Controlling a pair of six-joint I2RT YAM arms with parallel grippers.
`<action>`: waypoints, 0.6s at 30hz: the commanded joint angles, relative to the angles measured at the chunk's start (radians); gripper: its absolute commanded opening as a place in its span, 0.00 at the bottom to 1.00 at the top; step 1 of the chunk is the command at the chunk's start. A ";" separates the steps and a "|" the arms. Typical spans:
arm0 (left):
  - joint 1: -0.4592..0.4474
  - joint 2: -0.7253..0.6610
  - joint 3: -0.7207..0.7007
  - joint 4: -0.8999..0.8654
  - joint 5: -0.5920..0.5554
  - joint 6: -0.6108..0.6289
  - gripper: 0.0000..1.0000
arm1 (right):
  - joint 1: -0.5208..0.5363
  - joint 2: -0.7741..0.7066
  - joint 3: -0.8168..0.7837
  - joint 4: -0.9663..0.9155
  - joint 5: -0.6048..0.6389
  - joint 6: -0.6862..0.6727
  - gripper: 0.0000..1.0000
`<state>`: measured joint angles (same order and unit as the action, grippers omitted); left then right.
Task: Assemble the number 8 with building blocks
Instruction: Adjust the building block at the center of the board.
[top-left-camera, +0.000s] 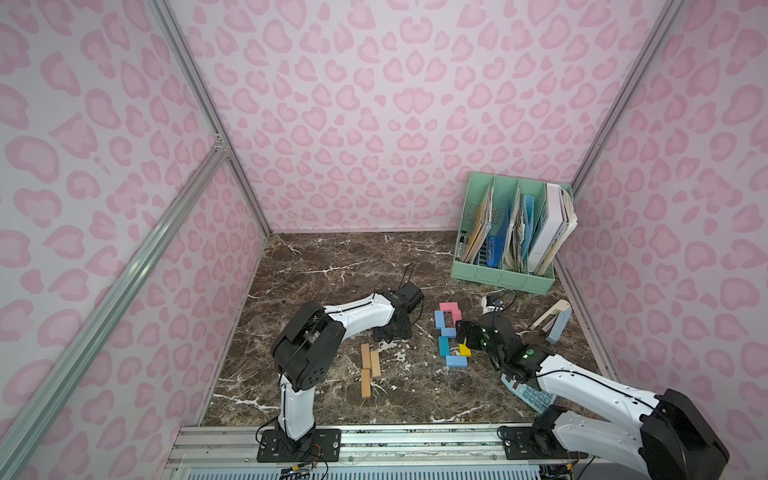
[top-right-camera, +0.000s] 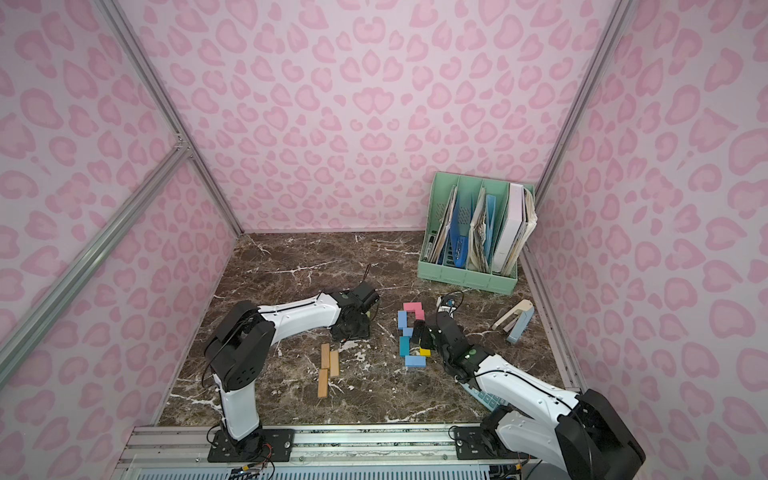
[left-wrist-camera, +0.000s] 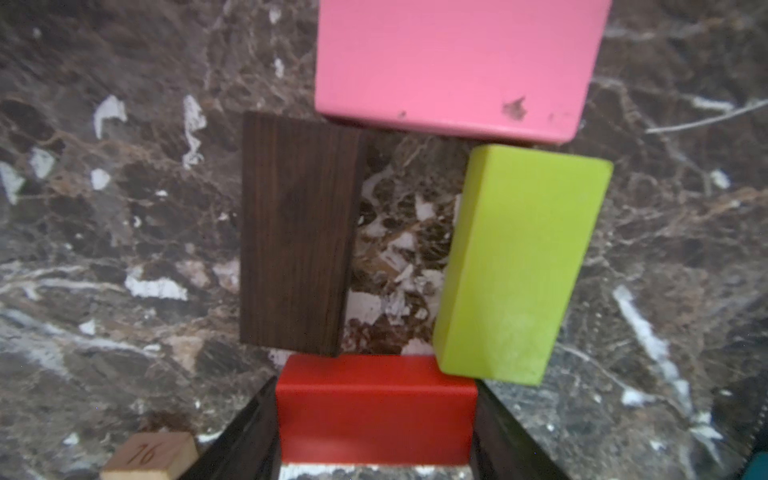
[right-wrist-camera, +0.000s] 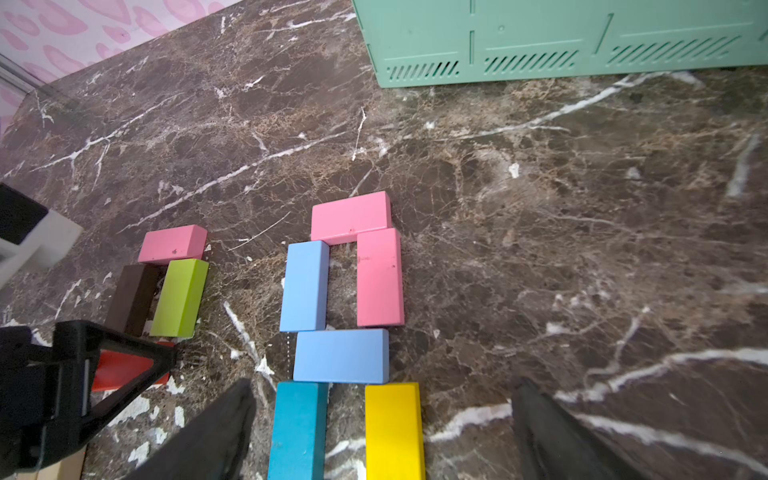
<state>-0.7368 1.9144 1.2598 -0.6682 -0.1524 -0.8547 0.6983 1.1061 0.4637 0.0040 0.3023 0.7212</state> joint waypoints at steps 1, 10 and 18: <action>0.002 0.006 0.007 -0.004 -0.004 0.020 0.68 | 0.000 0.001 -0.003 0.022 -0.001 0.006 0.97; 0.006 0.014 0.007 -0.002 -0.007 0.032 0.65 | 0.000 0.007 -0.003 0.024 -0.004 0.008 0.97; 0.009 0.020 0.007 0.001 -0.006 0.038 0.65 | 0.000 0.009 -0.003 0.024 -0.005 0.009 0.97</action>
<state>-0.7311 1.9240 1.2655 -0.6659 -0.1509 -0.8280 0.6983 1.1133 0.4633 0.0048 0.3019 0.7219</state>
